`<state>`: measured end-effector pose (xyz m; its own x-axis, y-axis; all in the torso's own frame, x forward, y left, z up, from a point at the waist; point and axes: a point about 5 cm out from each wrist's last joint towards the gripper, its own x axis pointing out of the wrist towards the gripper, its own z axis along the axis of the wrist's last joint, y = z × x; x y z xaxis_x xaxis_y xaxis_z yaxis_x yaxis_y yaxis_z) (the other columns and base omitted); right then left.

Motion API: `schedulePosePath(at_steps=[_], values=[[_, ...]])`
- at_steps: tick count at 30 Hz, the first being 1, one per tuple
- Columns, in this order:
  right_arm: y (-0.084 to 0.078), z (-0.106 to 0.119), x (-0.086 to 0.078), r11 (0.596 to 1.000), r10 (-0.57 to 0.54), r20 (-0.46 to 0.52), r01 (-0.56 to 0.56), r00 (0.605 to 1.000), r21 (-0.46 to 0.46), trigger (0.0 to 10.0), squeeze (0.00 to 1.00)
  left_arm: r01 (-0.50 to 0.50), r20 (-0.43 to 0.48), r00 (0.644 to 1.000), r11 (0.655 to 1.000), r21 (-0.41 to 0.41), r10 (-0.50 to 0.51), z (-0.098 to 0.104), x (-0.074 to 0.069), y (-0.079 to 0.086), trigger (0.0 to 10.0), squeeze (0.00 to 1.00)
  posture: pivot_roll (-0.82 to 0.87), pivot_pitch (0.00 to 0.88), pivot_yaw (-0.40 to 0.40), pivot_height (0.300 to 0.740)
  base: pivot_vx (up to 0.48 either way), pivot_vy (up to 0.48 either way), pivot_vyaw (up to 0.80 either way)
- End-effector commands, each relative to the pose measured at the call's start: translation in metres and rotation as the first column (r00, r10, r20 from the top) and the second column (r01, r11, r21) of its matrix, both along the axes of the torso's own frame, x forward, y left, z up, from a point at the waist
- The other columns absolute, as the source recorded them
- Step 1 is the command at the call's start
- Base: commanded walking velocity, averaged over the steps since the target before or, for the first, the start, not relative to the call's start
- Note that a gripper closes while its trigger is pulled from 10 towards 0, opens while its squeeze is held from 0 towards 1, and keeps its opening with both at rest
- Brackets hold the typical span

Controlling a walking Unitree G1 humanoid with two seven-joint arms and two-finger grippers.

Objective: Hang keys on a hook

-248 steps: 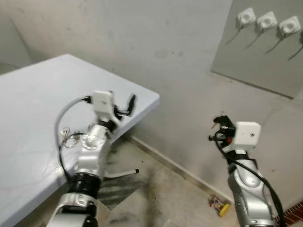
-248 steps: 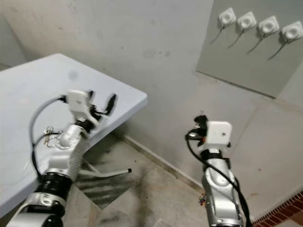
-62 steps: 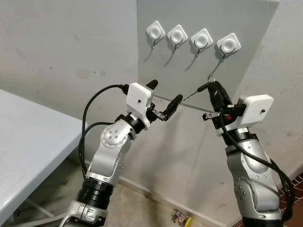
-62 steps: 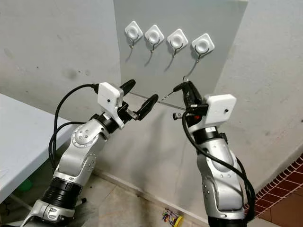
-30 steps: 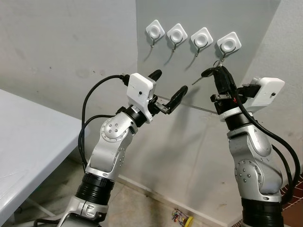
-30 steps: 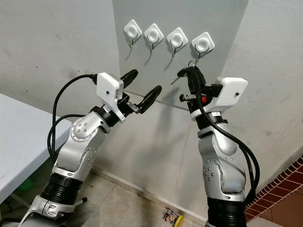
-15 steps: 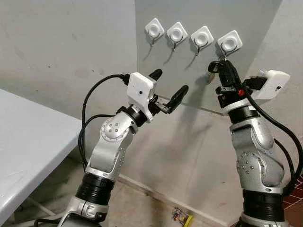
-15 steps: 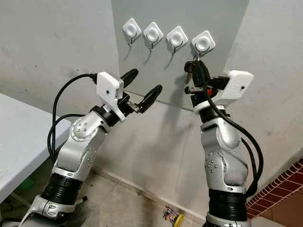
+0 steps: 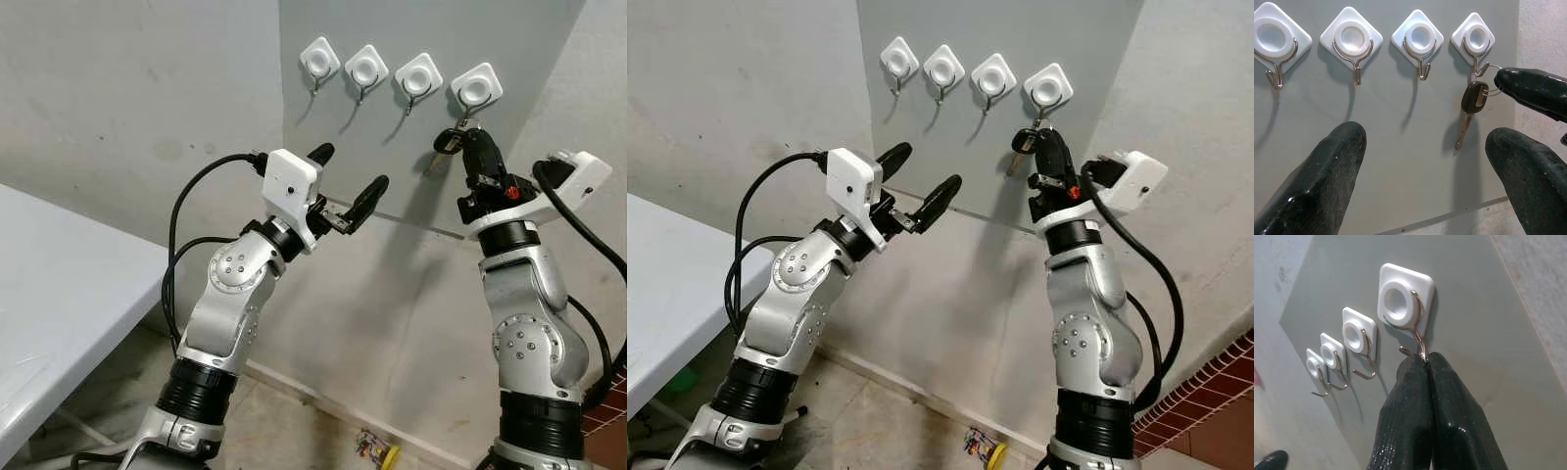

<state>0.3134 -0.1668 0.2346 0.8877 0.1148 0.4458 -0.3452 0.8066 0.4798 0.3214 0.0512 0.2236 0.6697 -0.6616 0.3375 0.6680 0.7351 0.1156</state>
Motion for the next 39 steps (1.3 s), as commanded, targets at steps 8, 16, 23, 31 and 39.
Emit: schedulePosePath(at_steps=[8,16,23,31,39], values=[[0.002,-0.007,-0.001,0.999,0.032,-0.024,-0.031,0.999,0.038,10.0,1.0,0.002,0.029,1.0,1.0,-0.005,-0.002,0.009,-0.001,0.002,10.0,0.0,-0.03,0.0,0.0,0.74,0.0,0.0,0.0],[0.006,-0.017,-0.005,0.999,0.037,-0.045,-0.036,0.998,0.024,10.0,1.0,-0.011,0.011,1.0,1.0,-0.004,0.012,0.005,0.0,0.004,10.0,0.0,-0.03,0.0,0.0,0.74,0.0,0.0,0.0],[0.007,-0.038,-0.01,0.993,-0.003,-0.076,-0.006,0.997,-0.115,10.0,1.0,-0.061,-0.05,0.997,0.998,0.004,0.061,-0.015,0.005,0.01,10.0,0.0,-0.03,0.0,0.0,0.74,0.0,0.0,0.0],[0.006,-0.108,-0.02,0.956,-0.04,-0.258,-0.038,0.965,-0.292,10.0,1.0,-0.152,-0.216,0.961,0.982,0.113,0.174,-0.081,0.007,0.022,10.0,0.0,-0.04,0.0,0.003,0.74,0.0,0.0,0.0],[0.004,-0.189,-0.042,0.898,-0.091,-0.47,-0.131,0.878,-0.419,10.0,1.0,-0.186,-0.439,0.859,0.959,0.213,0.264,-0.158,-0.006,0.036,10.0,0.0,-0.05,0.0,0.005,0.74,0.0,0.0,0.0]])
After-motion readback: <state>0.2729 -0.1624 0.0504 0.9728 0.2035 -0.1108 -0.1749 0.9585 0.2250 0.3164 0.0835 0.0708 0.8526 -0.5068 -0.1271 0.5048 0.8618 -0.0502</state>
